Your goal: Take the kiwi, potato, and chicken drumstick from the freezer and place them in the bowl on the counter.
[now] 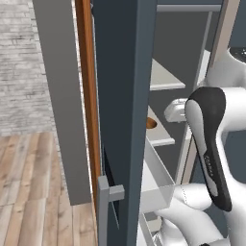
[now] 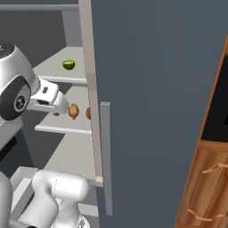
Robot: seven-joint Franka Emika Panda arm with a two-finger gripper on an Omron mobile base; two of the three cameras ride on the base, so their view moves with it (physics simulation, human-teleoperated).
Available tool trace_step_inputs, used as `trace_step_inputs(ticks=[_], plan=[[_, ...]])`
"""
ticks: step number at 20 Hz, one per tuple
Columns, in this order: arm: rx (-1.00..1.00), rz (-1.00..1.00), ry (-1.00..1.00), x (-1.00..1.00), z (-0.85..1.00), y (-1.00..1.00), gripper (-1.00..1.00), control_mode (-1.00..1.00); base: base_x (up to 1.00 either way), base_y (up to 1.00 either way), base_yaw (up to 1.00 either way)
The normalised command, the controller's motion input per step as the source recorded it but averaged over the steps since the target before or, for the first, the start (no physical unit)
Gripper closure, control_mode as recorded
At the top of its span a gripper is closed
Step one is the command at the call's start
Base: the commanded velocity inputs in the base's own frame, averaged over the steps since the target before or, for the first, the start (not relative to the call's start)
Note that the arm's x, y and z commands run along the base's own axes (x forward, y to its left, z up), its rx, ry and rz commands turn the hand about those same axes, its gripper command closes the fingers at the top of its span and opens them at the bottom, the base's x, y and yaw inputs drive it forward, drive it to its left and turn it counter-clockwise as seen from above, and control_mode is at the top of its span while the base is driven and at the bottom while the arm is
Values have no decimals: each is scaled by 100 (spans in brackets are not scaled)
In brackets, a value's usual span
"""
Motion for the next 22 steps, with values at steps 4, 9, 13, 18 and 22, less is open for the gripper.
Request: trace_step_inputs(ticks=[4, 9, 13, 18, 22], plan=[[-4, 4, -14, 34, 42, 45, -100, -100, 0, 0, 0], [-2, 4, -23, 31, 26, 24, -100, -100, 0, 0, 0], [0, 2, -15, 68, 21, 0, -100, -100, 0, 0, 0], [0, 2, -2, 95, 1, 0, -100, -100, 0, 0, 0], [0, 0, 0, 92, -7, 0, -100, -100, 0, 0, 0]])
